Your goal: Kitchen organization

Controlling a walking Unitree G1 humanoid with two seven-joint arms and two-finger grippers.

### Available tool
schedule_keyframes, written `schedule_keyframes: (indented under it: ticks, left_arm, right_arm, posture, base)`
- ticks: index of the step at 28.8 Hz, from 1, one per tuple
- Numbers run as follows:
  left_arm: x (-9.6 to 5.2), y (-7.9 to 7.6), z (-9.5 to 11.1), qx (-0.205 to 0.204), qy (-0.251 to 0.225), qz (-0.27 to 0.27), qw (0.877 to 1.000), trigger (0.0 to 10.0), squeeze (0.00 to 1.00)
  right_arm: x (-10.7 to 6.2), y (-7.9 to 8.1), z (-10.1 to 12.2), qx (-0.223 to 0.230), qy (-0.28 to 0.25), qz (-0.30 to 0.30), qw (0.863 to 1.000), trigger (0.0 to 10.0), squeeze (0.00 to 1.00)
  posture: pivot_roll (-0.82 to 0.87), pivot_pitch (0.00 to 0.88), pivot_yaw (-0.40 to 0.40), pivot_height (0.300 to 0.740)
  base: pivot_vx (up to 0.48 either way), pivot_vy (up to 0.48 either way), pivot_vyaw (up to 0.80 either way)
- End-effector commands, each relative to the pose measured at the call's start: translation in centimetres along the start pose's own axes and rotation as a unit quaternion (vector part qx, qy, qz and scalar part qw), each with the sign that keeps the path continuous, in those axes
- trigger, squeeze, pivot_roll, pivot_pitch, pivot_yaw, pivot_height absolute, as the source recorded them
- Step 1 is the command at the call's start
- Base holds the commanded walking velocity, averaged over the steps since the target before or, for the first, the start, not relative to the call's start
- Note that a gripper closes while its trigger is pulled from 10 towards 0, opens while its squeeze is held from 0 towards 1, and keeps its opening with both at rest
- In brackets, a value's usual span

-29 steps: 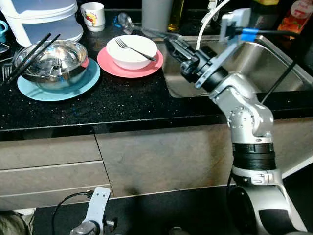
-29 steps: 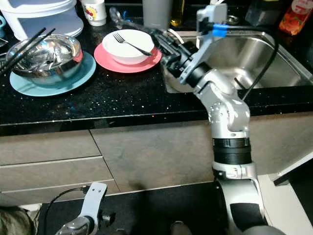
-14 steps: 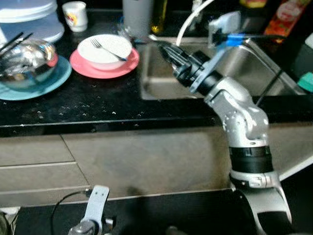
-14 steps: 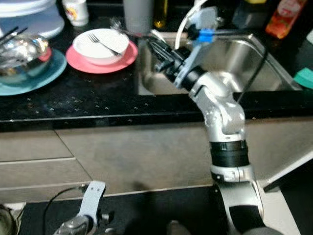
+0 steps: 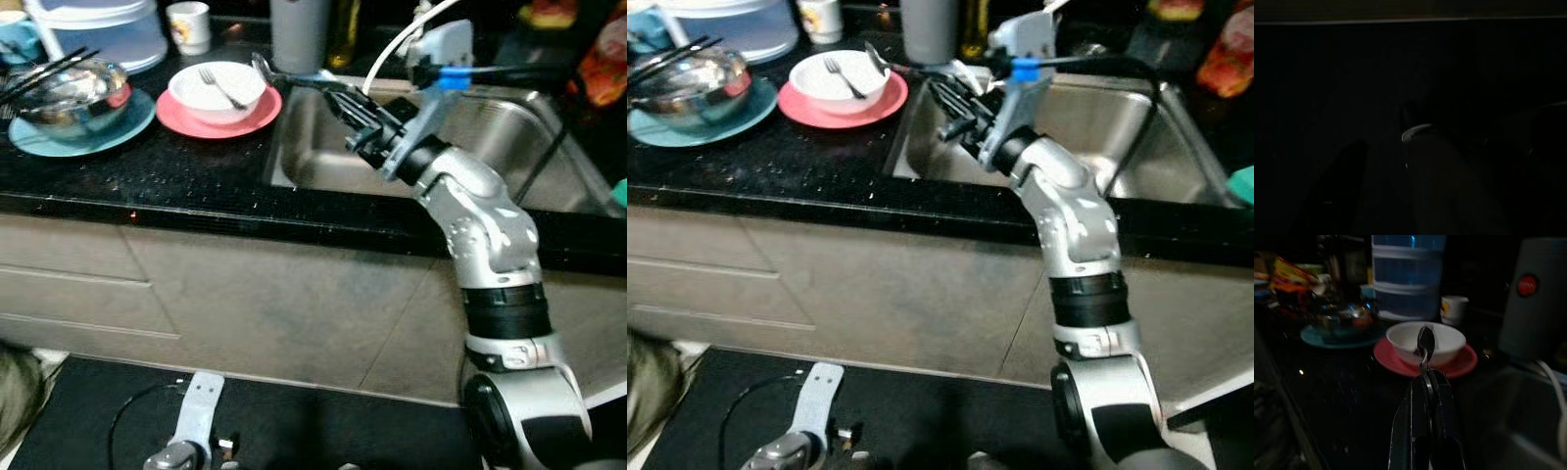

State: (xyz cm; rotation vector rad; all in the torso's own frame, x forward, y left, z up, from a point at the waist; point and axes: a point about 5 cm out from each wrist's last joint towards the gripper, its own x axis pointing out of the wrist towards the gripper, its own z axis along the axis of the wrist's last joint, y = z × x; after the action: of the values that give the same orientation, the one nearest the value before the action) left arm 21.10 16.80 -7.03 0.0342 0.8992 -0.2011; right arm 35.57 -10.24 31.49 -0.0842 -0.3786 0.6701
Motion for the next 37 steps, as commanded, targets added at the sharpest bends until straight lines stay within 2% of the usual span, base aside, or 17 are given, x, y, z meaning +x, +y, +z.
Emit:
schedule_keyframes:
  ticks: [1,6,12,14,28,37]
  left_arm:
    - [-0.1,0.0,-0.7,-0.006,0.010,0.001,1.000,10.0,0.00]
    - [-0.1,-0.1,-0.6,0.009,0.010,-0.002,1.000,10.0,0.00]
    - [-0.1,0.0,-0.7,-0.005,0.005,0.006,1.000,10.0,0.00]
    - [-0.1,0.0,-0.7,-0.014,0.002,0.008,1.000,10.0,0.00]
    - [-0.1,0.1,-0.7,-0.005,0.004,0.015,1.000,10.0,0.00]
    - [-0.1,-0.1,-0.9,-0.003,0.005,0.014,1.000,10.0,0.00]
  right_arm:
    - [0.4,0.2,0.6,-0.020,-0.010,0.003,1.000,10.0,0.00]
    - [0.9,0.3,0.5,-0.040,-0.001,0.002,0.999,10.0,0.00]
    - [1.2,0.5,0.3,-0.046,0.001,0.004,0.999,10.0,0.00]
    - [1.2,0.5,0.3,-0.047,0.002,0.004,0.999,10.0,0.00]
    - [1.3,0.6,-0.2,-0.060,0.010,0.007,0.998,10.0,0.00]
    - [3.3,0.0,-0.2,-0.082,0.021,-0.033,0.996,10.0,0.00]
  posture:
    - [0.00,0.152,-0.029,0.740]
    - [0.00,0.154,-0.035,0.740]
    - [0.00,0.156,-0.035,0.740]
    - [0.00,0.156,-0.035,0.740]
    - [0.00,0.147,-0.035,0.740]
    - [0.01,0.143,-0.050,0.740]
  base:
    - [0.000,0.000,0.00]
    - [0.000,-0.094,0.00]
    - [0.000,-0.468,0.00]
    - [0.000,0.000,0.00]
    - [0.000,0.000,0.00]
    - [0.000,0.000,0.00]
